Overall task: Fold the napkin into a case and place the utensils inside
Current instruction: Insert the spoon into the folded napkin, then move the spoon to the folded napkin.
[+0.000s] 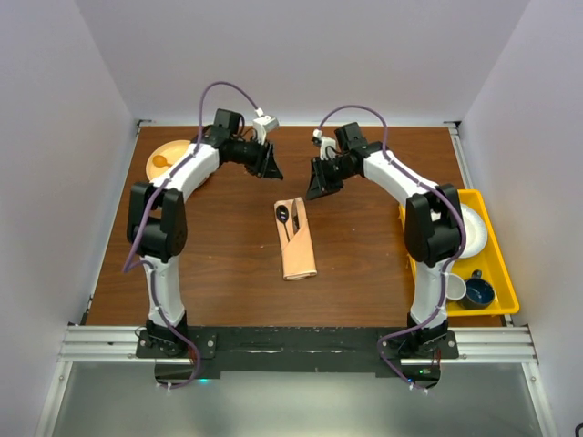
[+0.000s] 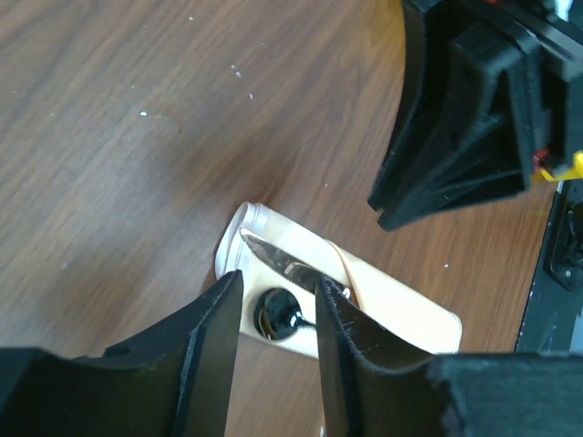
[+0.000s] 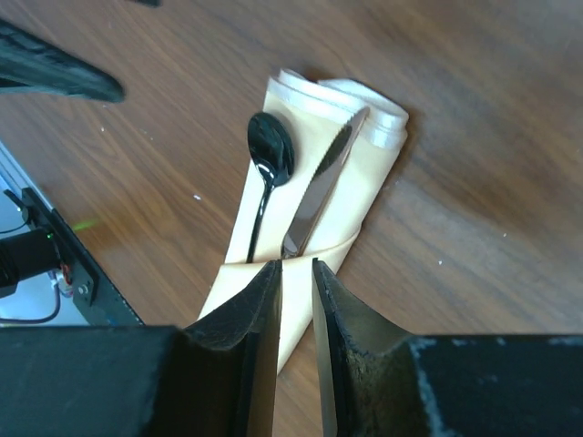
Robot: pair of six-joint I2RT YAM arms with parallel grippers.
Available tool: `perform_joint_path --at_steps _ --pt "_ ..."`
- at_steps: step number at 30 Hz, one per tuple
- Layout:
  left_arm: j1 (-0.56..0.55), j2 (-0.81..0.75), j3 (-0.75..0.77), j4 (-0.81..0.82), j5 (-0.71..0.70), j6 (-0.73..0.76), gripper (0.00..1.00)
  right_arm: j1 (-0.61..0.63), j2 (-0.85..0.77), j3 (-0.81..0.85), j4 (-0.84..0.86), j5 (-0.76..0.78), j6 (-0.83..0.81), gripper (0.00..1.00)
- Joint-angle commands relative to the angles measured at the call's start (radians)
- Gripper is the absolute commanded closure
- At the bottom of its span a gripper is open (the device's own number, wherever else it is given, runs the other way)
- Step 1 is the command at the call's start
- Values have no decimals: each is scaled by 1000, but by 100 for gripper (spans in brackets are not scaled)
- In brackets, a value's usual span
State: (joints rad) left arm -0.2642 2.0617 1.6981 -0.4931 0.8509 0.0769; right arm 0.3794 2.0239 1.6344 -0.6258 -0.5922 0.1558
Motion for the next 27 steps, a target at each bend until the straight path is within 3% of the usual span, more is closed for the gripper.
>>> perform_joint_path --at_steps 1,5,8,11,27 --pt "-6 -147 -49 -65 -137 53 63 -7 -83 48 -34 40 -73 76" --pt "-62 -207 -149 -113 -407 139 68 -20 -126 19 -35 83 -104 76" --pt "-98 -192 -149 -163 -525 161 77 -39 -146 -8 -28 101 -105 75" --pt "-130 -158 -144 -194 -590 161 79 -57 -155 -24 -26 126 -99 76" --pt "-214 -17 -123 -162 -691 95 80 -128 -185 -56 -18 135 -71 75"
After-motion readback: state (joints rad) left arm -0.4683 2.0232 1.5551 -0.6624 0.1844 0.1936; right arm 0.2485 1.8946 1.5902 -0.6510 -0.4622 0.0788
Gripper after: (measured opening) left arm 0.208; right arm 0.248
